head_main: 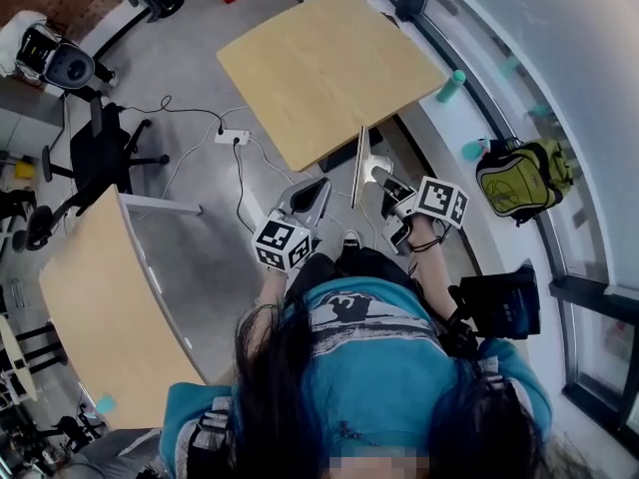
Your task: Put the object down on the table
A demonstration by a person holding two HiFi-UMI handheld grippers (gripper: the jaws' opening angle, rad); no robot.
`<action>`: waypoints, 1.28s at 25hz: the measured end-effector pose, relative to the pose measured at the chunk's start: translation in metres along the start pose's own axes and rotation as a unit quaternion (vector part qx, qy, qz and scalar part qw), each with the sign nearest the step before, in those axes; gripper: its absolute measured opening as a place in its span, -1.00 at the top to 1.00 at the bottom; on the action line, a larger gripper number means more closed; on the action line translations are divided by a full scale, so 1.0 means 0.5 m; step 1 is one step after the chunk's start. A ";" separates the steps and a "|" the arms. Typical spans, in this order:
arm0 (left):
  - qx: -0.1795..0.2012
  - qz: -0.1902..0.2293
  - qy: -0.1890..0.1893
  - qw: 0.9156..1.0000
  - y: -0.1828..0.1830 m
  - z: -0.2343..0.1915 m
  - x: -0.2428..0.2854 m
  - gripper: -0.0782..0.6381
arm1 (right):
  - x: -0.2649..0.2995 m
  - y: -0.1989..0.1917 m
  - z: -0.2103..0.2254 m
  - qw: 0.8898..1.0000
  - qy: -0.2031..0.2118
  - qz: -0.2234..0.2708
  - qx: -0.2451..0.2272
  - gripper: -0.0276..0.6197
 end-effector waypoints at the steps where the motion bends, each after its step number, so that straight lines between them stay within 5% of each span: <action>1: 0.000 0.000 0.002 1.000 0.003 -0.004 0.009 0.77 | 0.008 0.011 0.004 1.000 -0.001 -0.002 0.000 0.63; 14: 0.005 -0.016 -0.010 1.000 0.034 -0.090 0.088 0.77 | 0.125 0.102 0.028 1.000 -0.017 -0.002 0.004 0.63; 32: 0.042 -0.038 -0.110 0.992 0.127 -0.344 0.240 0.77 | 0.432 0.273 0.065 0.996 -0.079 0.033 -0.024 0.63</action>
Point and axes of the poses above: the fingertips, and each gripper's own axes: x forward along the fingers, z to its right, y out of its top, the point moved 6 cm from there along -x, backward along the fingers, and after that the axes turned 9 degrees about y, right-handed, at the moved point
